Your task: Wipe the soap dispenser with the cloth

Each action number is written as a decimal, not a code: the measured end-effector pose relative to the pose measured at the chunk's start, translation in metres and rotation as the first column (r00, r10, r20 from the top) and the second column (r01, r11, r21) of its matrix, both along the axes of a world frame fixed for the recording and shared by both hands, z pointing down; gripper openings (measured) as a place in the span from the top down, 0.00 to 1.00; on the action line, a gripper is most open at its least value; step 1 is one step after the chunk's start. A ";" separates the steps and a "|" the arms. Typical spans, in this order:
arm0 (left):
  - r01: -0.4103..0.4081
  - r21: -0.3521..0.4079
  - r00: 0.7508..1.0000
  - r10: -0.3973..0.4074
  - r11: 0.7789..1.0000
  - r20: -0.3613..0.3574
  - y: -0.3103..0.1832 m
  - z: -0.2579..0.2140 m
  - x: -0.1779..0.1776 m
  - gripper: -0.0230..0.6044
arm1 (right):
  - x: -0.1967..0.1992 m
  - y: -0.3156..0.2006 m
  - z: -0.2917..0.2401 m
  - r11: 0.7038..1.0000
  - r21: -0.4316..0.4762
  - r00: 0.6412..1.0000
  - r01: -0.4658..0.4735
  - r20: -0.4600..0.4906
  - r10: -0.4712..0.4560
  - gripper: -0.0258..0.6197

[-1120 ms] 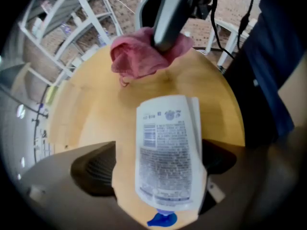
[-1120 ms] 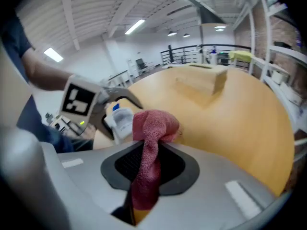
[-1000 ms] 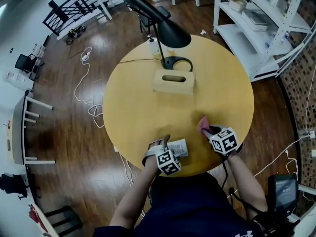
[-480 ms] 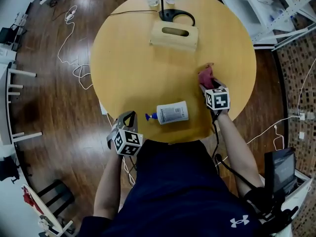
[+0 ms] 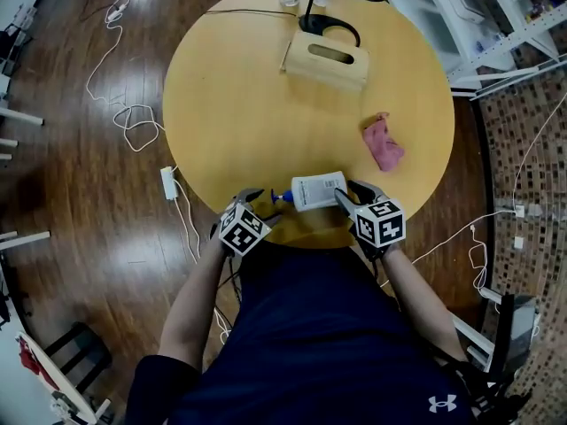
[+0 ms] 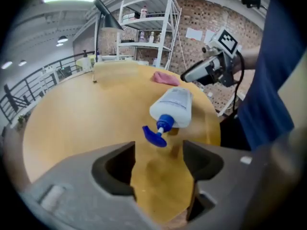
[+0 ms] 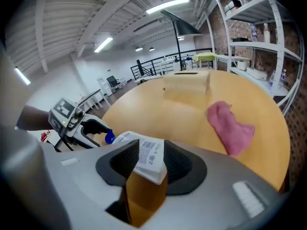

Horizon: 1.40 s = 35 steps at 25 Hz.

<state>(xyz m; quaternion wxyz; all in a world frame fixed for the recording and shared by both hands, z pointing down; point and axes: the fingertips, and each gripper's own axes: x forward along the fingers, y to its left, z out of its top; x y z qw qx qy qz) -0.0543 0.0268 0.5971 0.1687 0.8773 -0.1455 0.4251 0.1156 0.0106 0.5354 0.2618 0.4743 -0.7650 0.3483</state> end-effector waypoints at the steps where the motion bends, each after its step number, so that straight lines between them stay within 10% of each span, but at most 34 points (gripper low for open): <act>1: -0.015 -0.019 1.000 0.015 1.000 -0.010 -0.001 0.005 0.004 0.47 | -0.002 0.003 0.006 1.000 -0.017 1.000 -0.020 -0.012 0.019 0.72; 6: -0.024 -0.006 0.998 0.024 1.000 -0.065 -0.016 0.005 0.015 0.72 | -0.001 0.009 0.023 0.994 -0.056 0.994 -0.093 -0.068 0.089 0.73; 11: -0.018 0.152 0.981 0.047 0.988 -0.186 -0.059 -0.075 0.037 0.72 | 0.003 -0.009 0.021 0.969 -0.032 0.969 -0.246 0.019 0.247 0.83; 20: -0.201 0.463 0.955 0.278 0.863 -0.104 -0.100 -0.160 0.134 0.72 | 0.004 -0.035 0.035 0.857 -0.110 0.828 -0.503 0.225 0.514 0.87; 26: -0.331 0.561 0.910 0.414 0.758 -0.022 -0.056 -0.162 0.148 0.71 | 0.003 -0.021 0.038 0.846 -0.145 0.815 -0.513 0.229 0.533 0.87; 32: -0.318 0.567 0.902 0.426 0.759 -0.064 -0.037 -0.159 0.152 0.57 | 0.021 -0.006 0.027 0.824 -0.112 0.789 -0.556 0.242 0.565 0.87; 35: -0.245 0.549 0.913 0.381 0.800 -0.148 -0.036 -0.166 0.140 0.54 | 0.034 0.013 0.011 0.794 -0.083 0.758 -0.602 0.253 0.601 0.87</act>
